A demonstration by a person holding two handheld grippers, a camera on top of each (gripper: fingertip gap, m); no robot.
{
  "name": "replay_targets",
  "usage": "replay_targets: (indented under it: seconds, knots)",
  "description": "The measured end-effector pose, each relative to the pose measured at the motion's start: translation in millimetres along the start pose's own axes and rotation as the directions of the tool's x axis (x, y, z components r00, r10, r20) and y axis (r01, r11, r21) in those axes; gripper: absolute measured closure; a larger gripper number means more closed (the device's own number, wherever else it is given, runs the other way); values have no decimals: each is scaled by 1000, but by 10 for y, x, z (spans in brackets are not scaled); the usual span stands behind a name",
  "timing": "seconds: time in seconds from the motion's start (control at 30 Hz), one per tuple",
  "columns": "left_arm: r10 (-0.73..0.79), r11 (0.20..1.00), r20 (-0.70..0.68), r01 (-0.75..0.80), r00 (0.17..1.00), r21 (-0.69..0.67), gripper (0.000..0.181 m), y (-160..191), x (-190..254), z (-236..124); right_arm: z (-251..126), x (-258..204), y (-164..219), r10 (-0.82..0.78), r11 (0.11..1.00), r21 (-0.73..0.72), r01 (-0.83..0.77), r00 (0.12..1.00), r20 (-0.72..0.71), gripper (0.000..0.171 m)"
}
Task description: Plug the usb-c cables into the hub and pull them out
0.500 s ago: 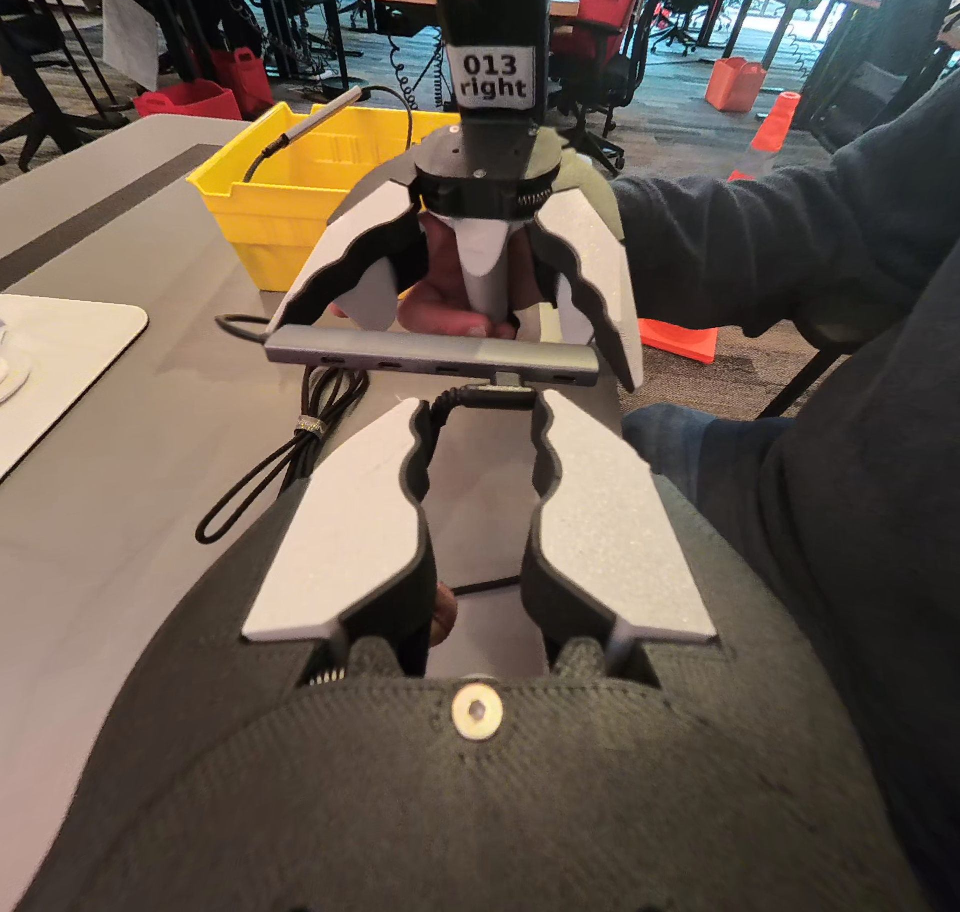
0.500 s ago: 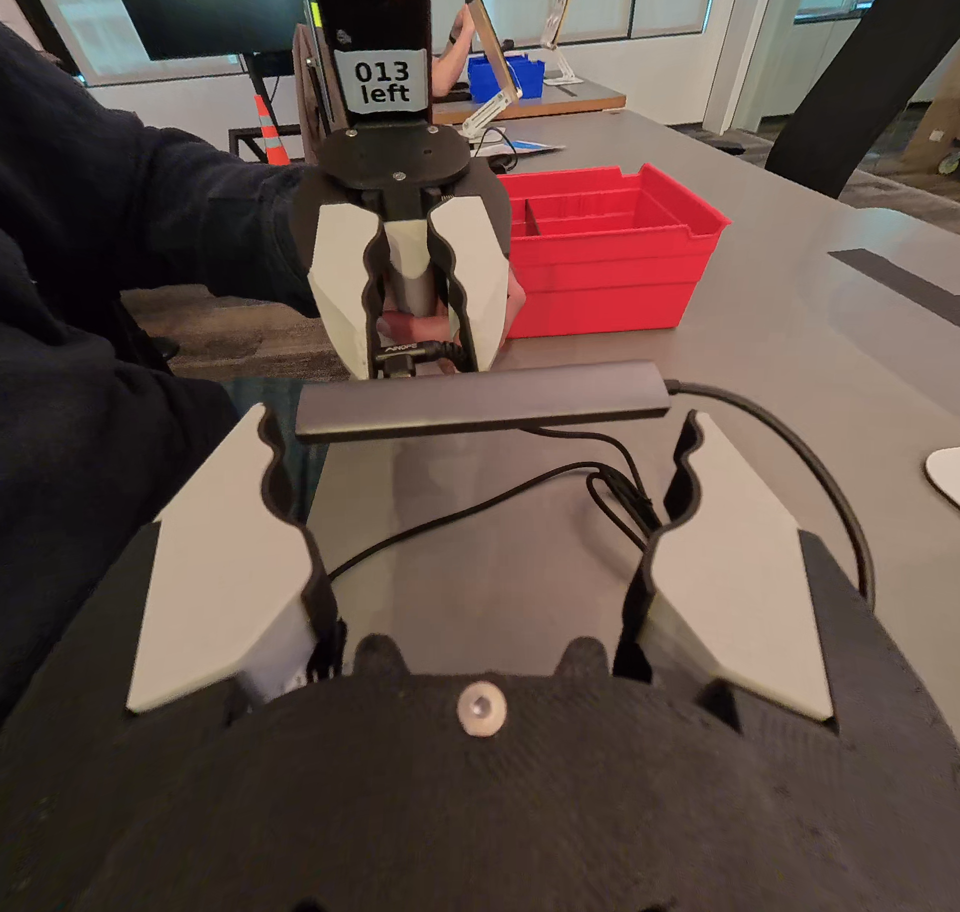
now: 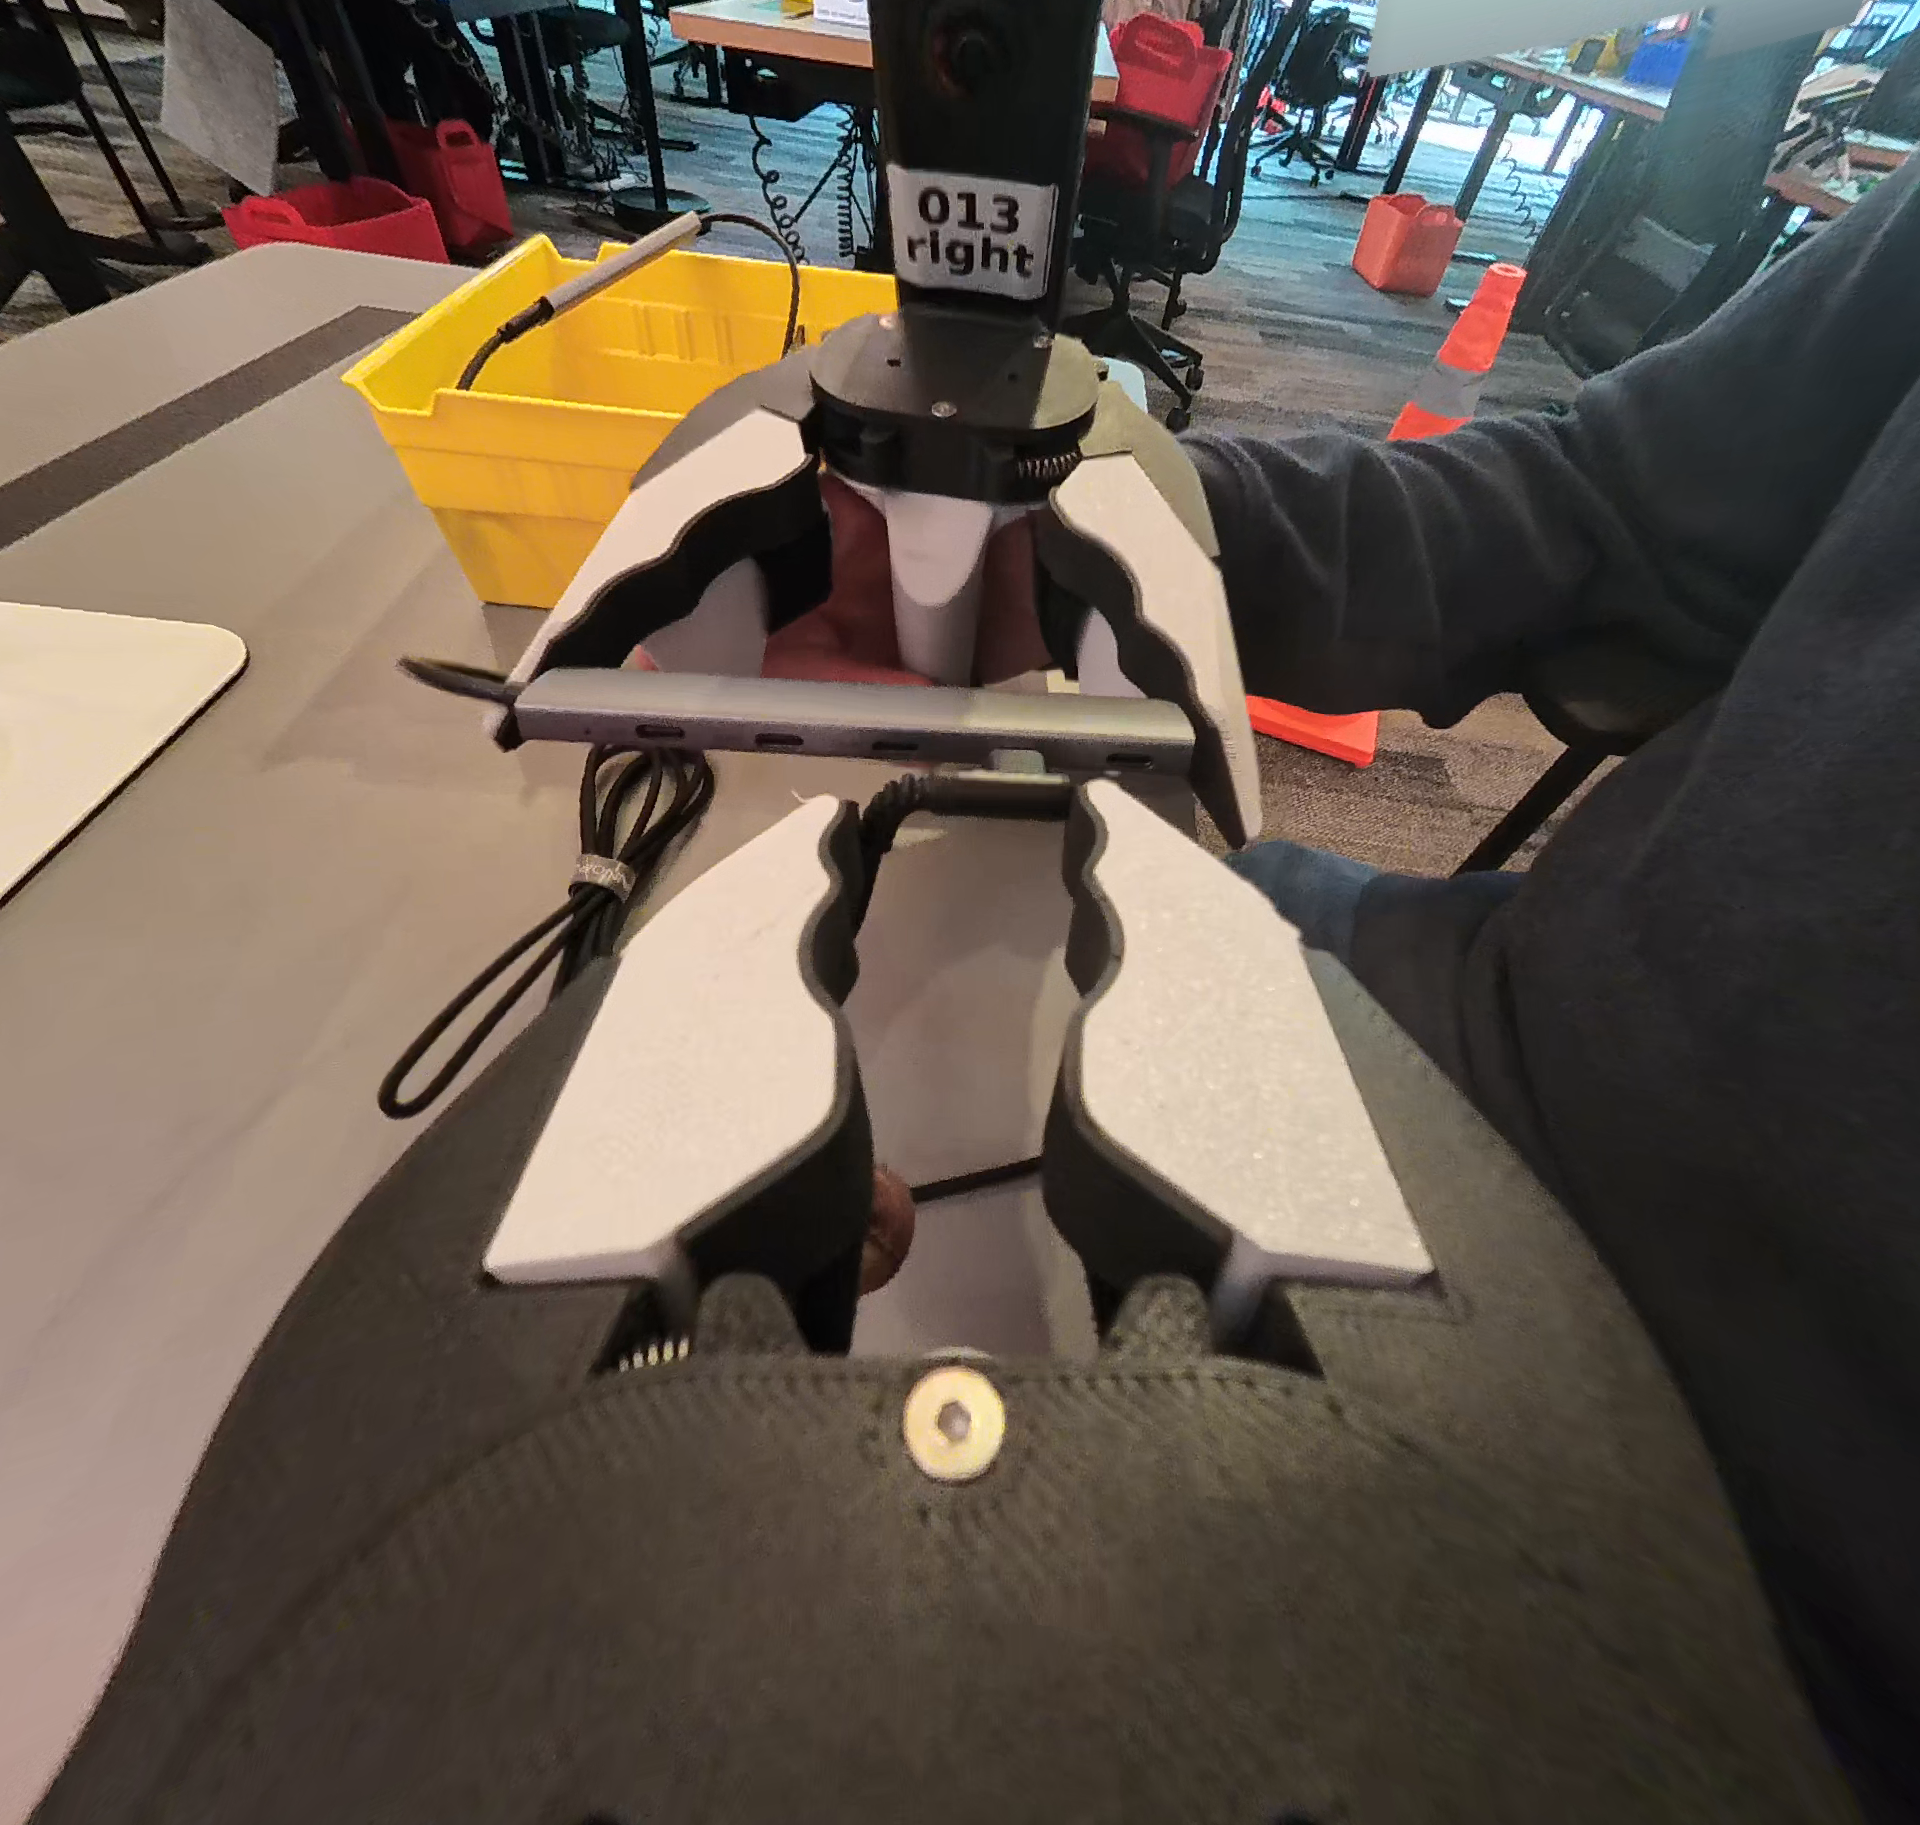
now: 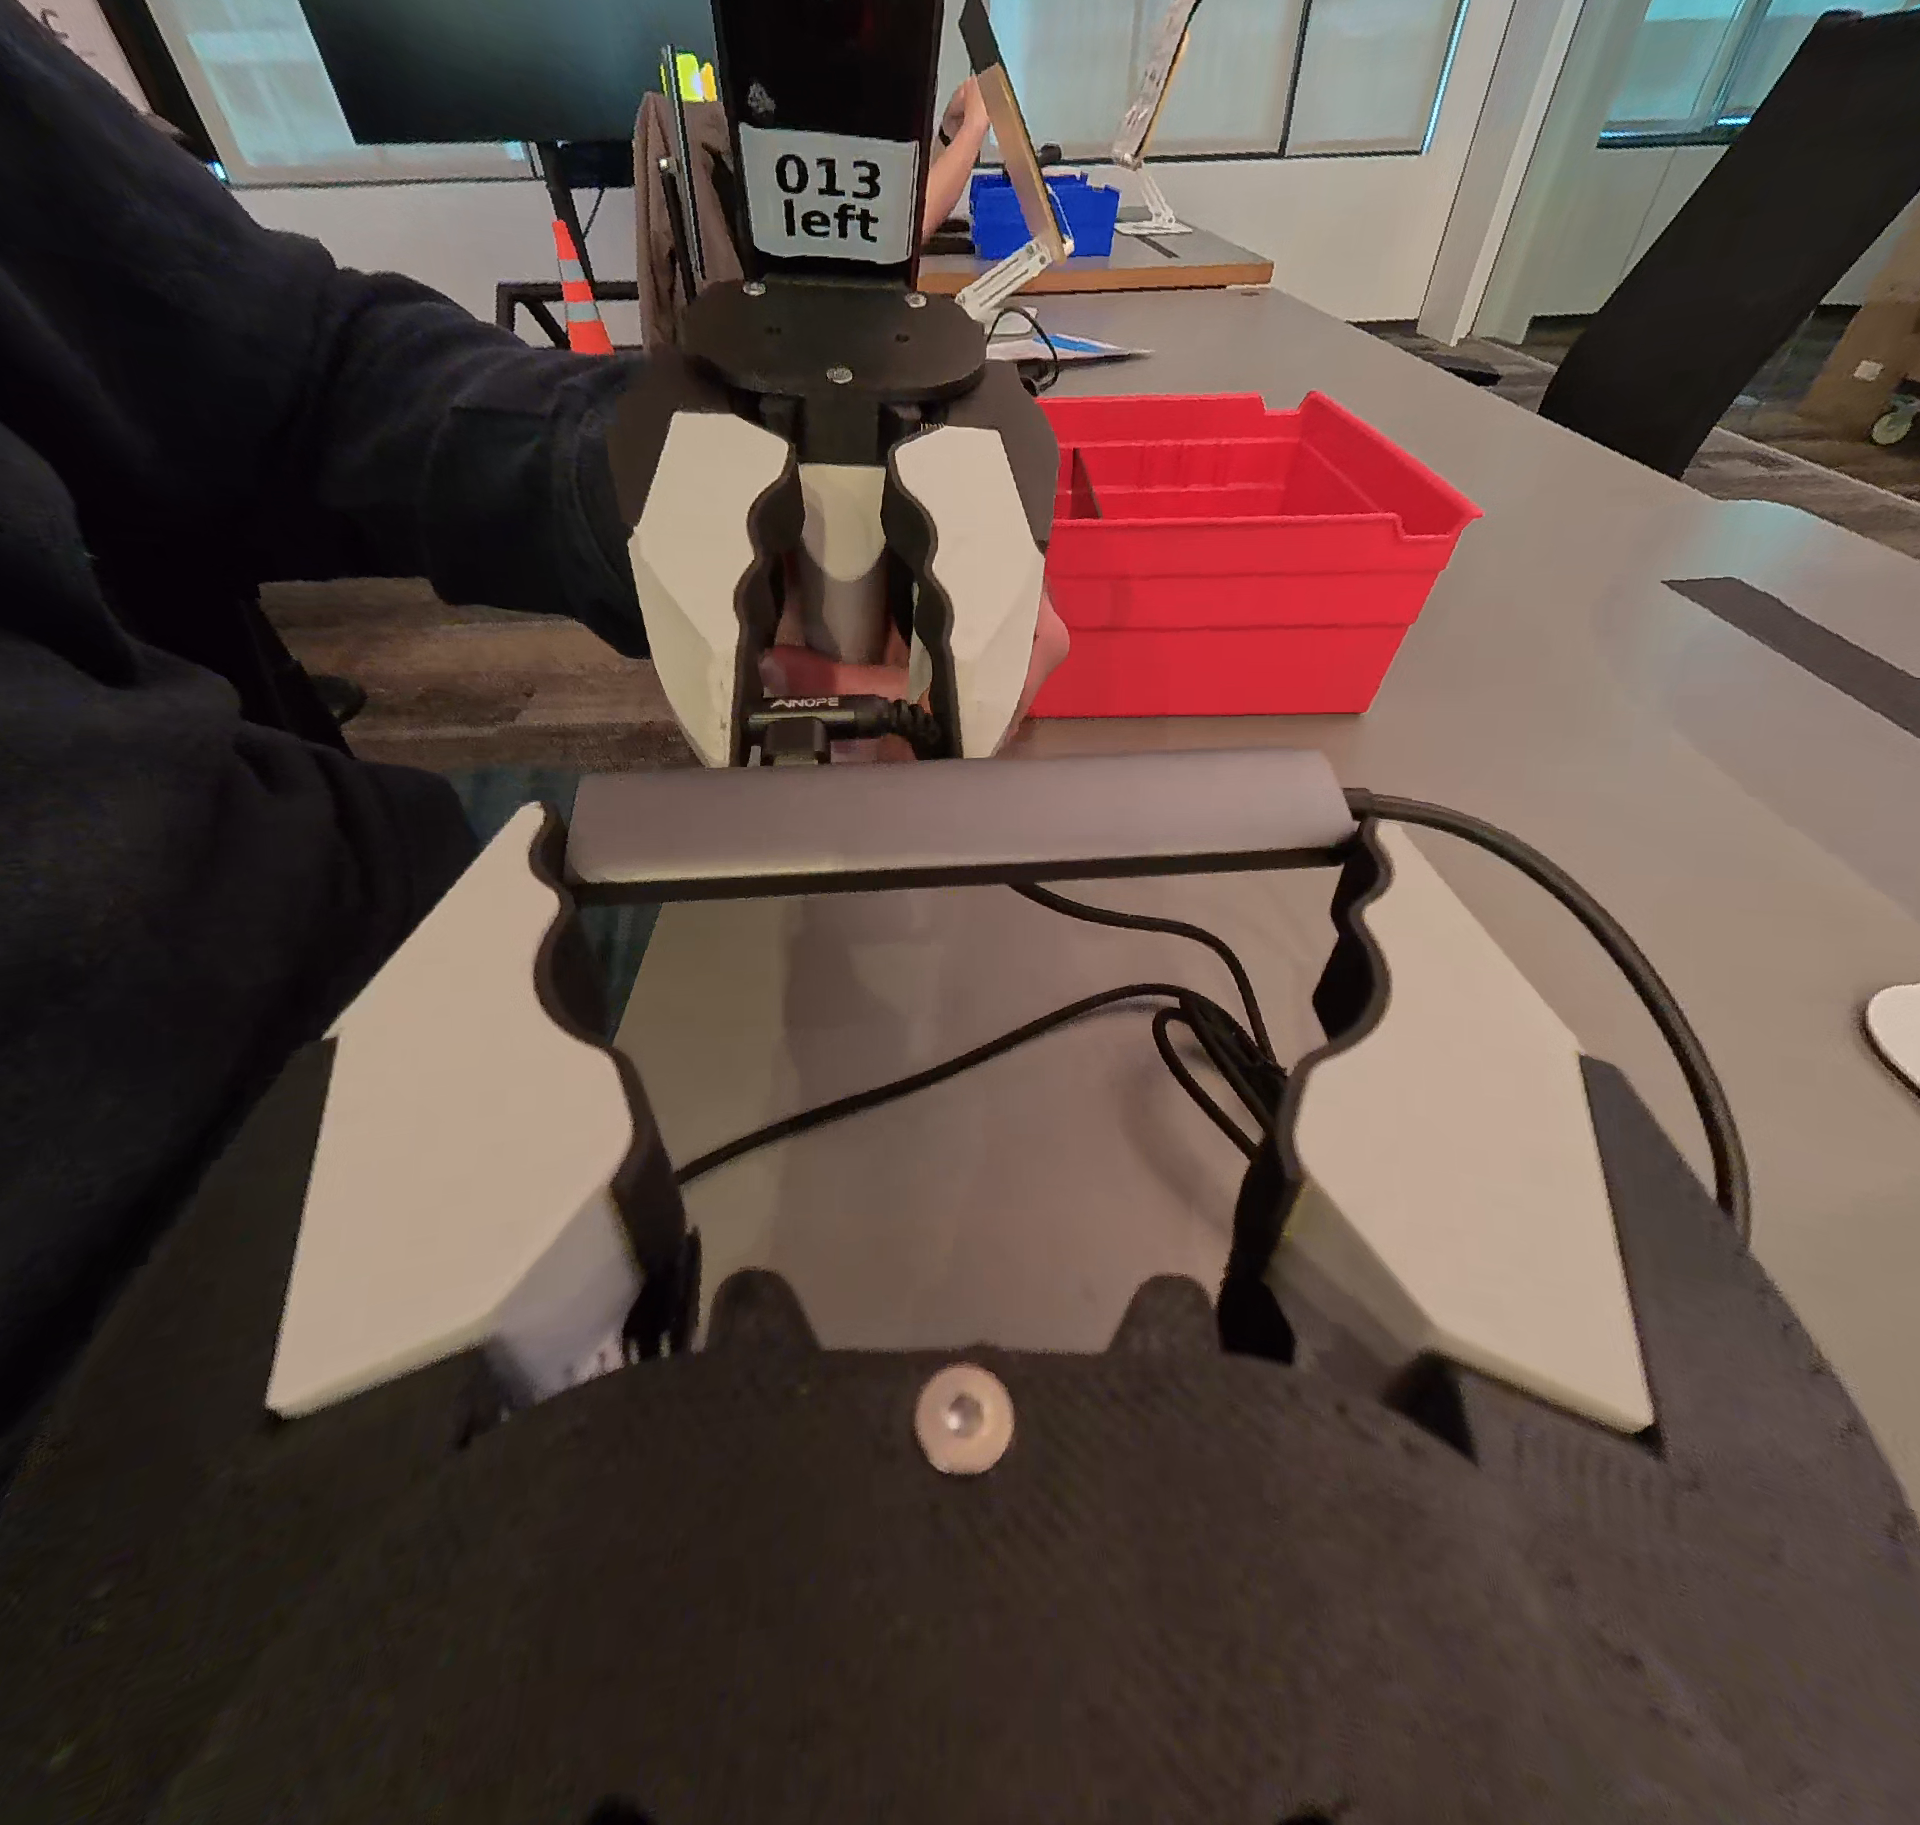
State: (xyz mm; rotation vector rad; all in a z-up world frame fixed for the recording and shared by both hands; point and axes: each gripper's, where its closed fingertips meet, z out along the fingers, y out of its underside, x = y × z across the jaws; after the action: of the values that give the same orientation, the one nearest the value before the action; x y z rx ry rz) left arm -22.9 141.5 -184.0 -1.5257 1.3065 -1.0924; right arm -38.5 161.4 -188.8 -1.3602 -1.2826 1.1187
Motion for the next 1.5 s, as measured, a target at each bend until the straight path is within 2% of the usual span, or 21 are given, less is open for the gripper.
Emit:
replay_targets:
  seconds: [0.23,0.4,0.6,1.27,1.5]
  knots:
    - [-16,998,7,15,1000,65,145,-98,-2,-23,16,-4,-51,47,997,62,-46,999,-1,32]
    - [2,998,19,-4,1000,63,145,-122,0,-22,13,-5,-66,55,995,78,-55,998,-3,32]
    - [34,999,28,-34,999,19,145,-73,8,-14,21,-16,-25,49,997,55,-49,999,0,33]
    - [56,998,59,-56,997,1,146,-60,23,18,104,-41,121,27,997,-66,-28,1000,-12,33]
    - [64,998,70,-62,996,-21,146,-72,-3,-36,68,-3,21,35,999,-17,-36,999,-25,33]
